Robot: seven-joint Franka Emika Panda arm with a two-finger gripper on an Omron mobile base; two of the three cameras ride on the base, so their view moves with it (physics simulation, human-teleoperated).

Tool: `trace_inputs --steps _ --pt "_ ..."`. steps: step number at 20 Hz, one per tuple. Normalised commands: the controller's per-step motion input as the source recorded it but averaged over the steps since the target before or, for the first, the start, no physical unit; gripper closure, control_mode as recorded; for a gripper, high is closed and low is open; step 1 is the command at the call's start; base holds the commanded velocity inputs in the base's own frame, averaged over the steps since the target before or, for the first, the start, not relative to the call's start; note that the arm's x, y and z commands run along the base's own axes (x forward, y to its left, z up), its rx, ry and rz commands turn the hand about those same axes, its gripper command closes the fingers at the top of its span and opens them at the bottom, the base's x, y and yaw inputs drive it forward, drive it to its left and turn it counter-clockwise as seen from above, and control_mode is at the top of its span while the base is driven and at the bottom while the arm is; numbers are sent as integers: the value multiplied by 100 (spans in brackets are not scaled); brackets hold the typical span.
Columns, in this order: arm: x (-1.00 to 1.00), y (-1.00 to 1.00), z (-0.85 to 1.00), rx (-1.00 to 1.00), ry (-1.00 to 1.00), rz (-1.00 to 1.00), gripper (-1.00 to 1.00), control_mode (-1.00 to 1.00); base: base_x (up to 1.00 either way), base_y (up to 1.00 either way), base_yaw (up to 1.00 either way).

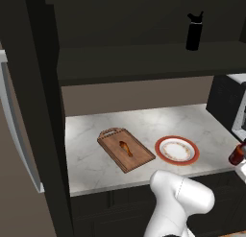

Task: Pick the chicken drumstick from the plate and place it on the cutting board. Then pick the condiment bottle from the cabinet and place it next to the cutting board.

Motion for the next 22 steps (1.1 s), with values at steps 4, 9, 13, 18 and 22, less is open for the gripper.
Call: trace_inputs --steps 4,9,13,18,22 --pt "15 0 -17 4 0 -7 100 -100 0 0 0" --pt "20 0 -9 5 0 -5 100 -100 0 0 0" --pt "23 0 -2 4 -1 -3 100 -100 0 0 0" --pt "18 -5 -7 4 0 -2 100 -100 0 0 0" --pt "9 -5 -17 2 0 -1 100 -100 0 0 0"
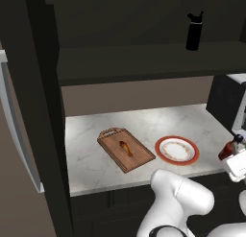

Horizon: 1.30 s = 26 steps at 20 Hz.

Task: Pick the chicken drumstick from the plate and place it on the cutting board. Then pick the condiment bottle from the cabinet and place it next to the cutting board.

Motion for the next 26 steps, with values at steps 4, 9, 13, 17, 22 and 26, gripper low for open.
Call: trace_inputs --steps 4,9,13,17,22,26 --pt "4 -7 -22 0 0 -2 100 -100 0 0 0" --pt "2 -9 -23 0 0 -2 100 -100 0 0 0" --pt "4 -8 -21 0 0 -3 100 -100 0 0 0" --pt "6 -7 -21 0 0 -4 100 -100 0 0 0" --pt "6 -7 -19 0 0 -4 100 -100 0 0 0" --pt "7 -5 -16 0 0 -3 100 -100 0 0 0"
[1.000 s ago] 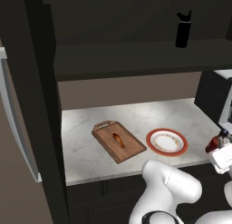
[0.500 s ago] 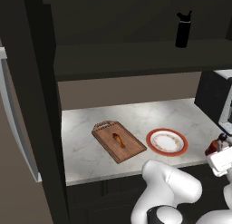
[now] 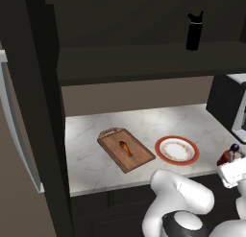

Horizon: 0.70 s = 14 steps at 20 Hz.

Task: Pick the chicken drumstick from the plate and place it on the cutting board. Then pick the condiment bottle from the cabinet and place it next to the cutting board.

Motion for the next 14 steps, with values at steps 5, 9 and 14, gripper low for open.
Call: trace_inputs --steps 5,9,14 --pt "10 -6 -15 0 0 -3 100 -100 0 0 0" --pt "15 -3 -12 0 0 -2 100 -100 0 0 0" --pt "18 -1 -5 0 0 -1 100 -100 0 0 0"
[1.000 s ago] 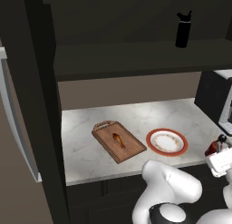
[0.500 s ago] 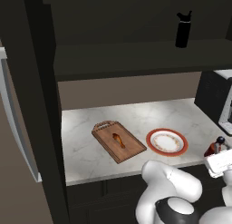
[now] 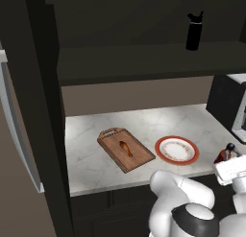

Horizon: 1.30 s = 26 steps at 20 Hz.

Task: Pick the chicken drumstick from the plate and place it on the cutting board. Then pick the condiment bottle from the cabinet and place it next to the cutting board.

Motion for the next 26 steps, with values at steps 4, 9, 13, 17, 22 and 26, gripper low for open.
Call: trace_inputs --steps 4,9,13,17,22,26 --pt "12 0 -5 0 0 -1 100 -100 0 0 0" --pt "7 -1 -9 0 0 0 100 -100 0 0 0" --pt "8 -2 -11 0 0 0 100 -100 0 0 0" --pt "10 -1 -13 0 0 0 100 -100 0 0 0" --pt "13 0 -13 0 0 -1 100 -100 0 0 0" --pt "13 0 -13 0 0 -1 100 -100 0 0 0"
